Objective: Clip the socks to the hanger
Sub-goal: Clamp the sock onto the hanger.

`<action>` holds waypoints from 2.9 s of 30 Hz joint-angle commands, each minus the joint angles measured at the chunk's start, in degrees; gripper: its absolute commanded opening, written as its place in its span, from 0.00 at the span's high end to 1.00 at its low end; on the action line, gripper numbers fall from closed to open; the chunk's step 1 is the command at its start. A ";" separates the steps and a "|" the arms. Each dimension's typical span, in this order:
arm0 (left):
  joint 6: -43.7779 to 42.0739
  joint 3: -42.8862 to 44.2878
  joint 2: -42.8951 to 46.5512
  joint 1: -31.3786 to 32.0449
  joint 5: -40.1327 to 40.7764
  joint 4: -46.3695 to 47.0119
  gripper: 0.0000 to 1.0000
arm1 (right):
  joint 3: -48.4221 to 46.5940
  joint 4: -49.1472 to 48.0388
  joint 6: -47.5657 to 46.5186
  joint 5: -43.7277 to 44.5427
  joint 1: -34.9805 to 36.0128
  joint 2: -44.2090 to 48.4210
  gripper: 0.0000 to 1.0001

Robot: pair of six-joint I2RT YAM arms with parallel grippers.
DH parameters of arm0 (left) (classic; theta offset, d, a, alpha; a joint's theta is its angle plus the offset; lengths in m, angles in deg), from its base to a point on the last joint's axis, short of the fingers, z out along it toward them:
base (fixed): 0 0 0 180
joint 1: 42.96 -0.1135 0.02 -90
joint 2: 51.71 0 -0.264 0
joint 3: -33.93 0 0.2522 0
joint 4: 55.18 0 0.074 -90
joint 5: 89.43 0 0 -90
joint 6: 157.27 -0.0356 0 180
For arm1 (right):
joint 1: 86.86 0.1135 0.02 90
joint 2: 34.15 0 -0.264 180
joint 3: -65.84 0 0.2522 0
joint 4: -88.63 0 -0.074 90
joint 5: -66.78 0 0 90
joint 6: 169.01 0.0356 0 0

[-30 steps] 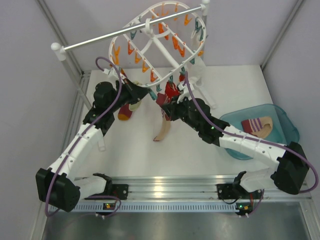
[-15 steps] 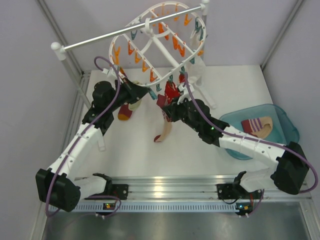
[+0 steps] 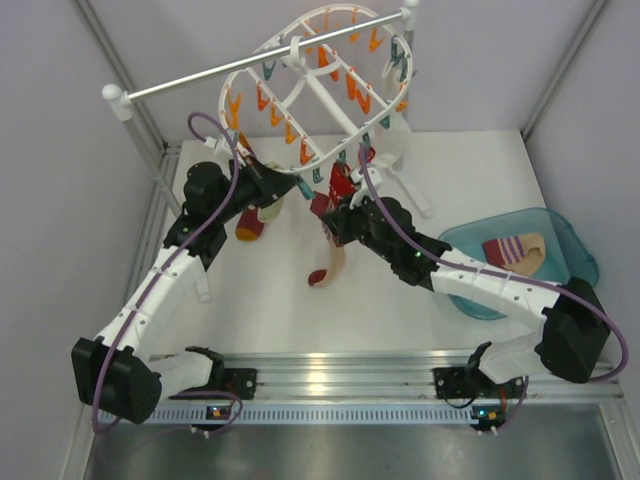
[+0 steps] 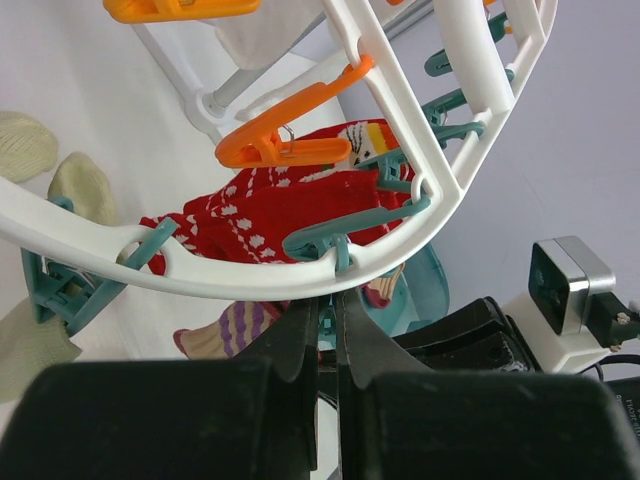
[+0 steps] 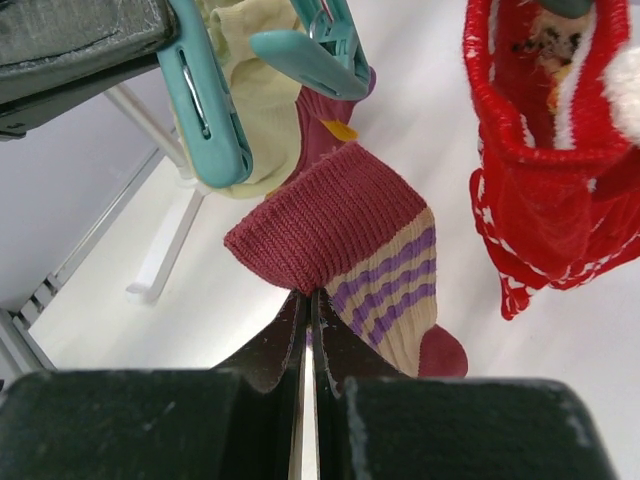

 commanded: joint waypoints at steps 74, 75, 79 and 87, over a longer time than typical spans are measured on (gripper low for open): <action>-2.39 1.45 1.92 -1.83 1.08 2.88 0.73 | -9.23 -3.68 -5.03 -5.52 -0.15 -1.33 0.83; -2.31 1.36 1.92 -2.00 0.73 2.88 0.74 | -8.43 -3.77 -5.56 -5.52 -0.51 0.16 0.82; -2.13 1.27 2.01 -2.62 -0.50 2.79 0.78 | -2.82 -5.88 -11.17 -5.69 -3.05 4.47 0.77; -1.87 1.10 1.57 -2.97 -2.61 3.23 0.77 | 4.49 -23.09 -24.45 -11.84 -5.17 4.67 0.66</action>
